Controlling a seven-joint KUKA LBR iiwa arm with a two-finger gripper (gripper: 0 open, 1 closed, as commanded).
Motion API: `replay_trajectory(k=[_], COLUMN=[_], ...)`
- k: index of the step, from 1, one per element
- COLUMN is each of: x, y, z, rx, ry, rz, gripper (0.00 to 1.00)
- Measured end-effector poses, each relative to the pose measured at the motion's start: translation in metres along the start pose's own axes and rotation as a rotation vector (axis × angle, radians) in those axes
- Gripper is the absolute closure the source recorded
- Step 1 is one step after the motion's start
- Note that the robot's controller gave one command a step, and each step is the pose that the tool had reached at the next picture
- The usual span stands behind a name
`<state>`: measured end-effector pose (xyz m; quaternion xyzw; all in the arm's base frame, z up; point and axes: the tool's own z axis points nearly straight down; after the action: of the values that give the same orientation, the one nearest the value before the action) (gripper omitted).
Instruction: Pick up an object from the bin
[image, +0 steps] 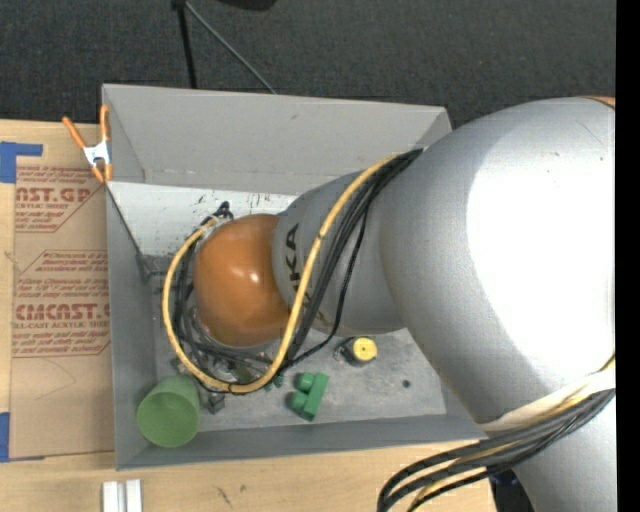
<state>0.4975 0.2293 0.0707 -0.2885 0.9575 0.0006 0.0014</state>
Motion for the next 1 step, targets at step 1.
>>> replay_trajectory(k=[1], x=[-0.0224], y=[0.0053], z=[-0.1184], rx=[0.002], ry=[-0.009], rz=[0.017], gripper=[1.0])
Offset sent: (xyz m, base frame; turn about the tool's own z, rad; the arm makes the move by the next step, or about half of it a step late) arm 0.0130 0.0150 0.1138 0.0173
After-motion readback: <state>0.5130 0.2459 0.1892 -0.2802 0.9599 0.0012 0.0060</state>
